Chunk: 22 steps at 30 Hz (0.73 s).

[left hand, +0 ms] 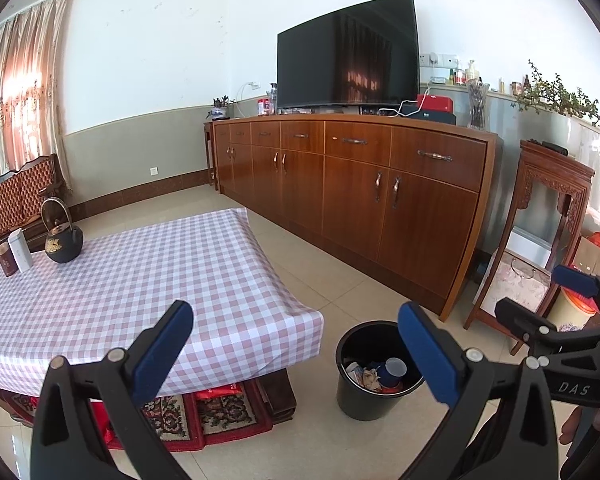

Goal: Collect trash

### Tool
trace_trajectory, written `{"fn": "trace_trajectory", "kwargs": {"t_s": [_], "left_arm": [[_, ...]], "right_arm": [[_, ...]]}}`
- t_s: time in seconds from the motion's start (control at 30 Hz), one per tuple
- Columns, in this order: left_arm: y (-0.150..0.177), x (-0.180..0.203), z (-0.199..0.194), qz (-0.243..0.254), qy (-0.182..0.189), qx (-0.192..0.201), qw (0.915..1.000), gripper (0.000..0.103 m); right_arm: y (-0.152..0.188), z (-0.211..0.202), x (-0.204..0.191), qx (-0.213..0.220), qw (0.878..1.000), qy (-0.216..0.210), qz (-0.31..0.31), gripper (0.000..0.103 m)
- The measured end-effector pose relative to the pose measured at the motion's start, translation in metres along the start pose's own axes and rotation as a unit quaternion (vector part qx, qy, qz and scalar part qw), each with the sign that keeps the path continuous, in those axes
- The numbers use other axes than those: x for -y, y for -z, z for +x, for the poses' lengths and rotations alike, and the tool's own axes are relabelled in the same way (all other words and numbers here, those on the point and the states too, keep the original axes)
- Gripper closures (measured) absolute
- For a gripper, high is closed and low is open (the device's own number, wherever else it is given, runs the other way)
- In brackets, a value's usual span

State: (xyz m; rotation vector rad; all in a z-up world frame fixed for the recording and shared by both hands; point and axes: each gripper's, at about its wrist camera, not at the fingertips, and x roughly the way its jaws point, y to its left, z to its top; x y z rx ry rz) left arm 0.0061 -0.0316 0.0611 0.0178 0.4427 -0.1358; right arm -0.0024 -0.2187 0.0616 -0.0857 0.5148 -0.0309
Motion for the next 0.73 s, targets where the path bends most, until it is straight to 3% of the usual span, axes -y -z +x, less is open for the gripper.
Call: {"fn": "trace_trajectory", "kwargs": {"t_s": [0.47,0.73], "left_arm": [[0.0018,0.0003,0.003,0.014,-0.005,-0.004,0.9999,0.0],[0.0025,-0.0041,0.0015,0.004,0.022,0.001,0.9998,0.0]], "right_arm": [[0.0024,-0.001,0.0016,-0.001,1.0,0.003,0.0,0.0],[0.0036,-0.0007,0.0058,-0.001,1.0,0.006,0.004,0.0]]}}
